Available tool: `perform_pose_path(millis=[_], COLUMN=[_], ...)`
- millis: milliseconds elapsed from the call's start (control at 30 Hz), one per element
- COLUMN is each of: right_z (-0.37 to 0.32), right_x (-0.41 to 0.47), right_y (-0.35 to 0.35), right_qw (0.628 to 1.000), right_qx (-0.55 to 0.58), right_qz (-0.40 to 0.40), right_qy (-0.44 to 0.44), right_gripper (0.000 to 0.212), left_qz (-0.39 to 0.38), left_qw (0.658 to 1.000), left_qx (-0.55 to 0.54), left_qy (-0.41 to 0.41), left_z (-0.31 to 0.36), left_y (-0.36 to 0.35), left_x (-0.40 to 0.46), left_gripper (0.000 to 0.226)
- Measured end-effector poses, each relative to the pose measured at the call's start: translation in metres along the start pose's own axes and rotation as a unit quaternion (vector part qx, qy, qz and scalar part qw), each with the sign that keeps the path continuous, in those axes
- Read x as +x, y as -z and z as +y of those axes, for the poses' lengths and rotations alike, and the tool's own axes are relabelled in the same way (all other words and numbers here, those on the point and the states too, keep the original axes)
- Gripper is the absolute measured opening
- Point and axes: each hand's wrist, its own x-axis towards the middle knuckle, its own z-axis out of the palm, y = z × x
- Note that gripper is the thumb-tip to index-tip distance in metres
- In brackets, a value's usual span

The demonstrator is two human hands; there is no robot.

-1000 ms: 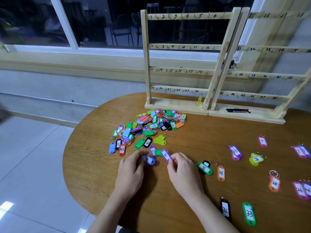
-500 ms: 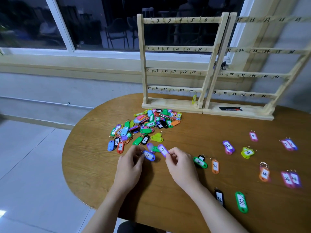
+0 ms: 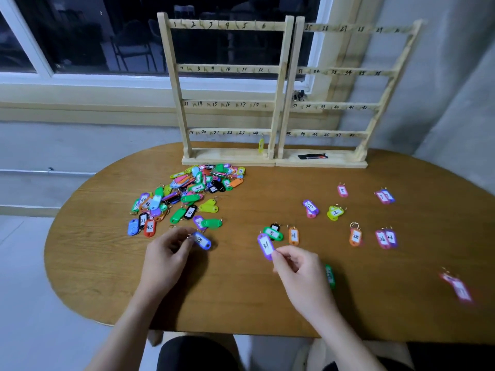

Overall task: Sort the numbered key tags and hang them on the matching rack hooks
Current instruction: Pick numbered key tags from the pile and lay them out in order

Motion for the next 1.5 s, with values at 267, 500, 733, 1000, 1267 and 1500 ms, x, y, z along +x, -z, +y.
perform_pose_path(millis=[267,500,733,1000,1267,1500], right_z=[0.032,0.037,0.032,0.015,0.007,0.003], right_x=[-0.049,-0.064,-0.058,-0.034,-0.021,-0.017], right_y=[0.051,0.092,0.069,0.028,0.013,0.014], right_qw=[0.996,0.988,0.992,0.974,0.951,0.927], right_qx=[-0.027,-0.035,-0.041,-0.216,-0.305,-0.368], right_qz=[0.071,0.110,0.082,0.042,0.008,0.000], right_qy=[-0.049,-0.098,-0.086,-0.054,-0.055,-0.070], right_gripper=[0.025,0.022,0.024,0.026,0.033,0.039], left_qz=[-0.030,-0.098,-0.080,-0.058,-0.046,-0.066], left_qw=[0.998,0.984,0.984,0.996,0.997,0.996], left_qx=[-0.044,-0.017,0.000,-0.002,-0.013,0.000], left_qy=[-0.016,-0.146,-0.157,-0.075,-0.053,-0.057], left_z=[0.034,0.084,0.092,0.081,0.072,0.064], left_y=[-0.019,-0.071,-0.077,-0.053,-0.040,-0.053], left_x=[-0.026,-0.063,-0.061,-0.057,-0.058,-0.062], left_gripper=[0.017,0.014,0.017,0.019,0.018,0.017])
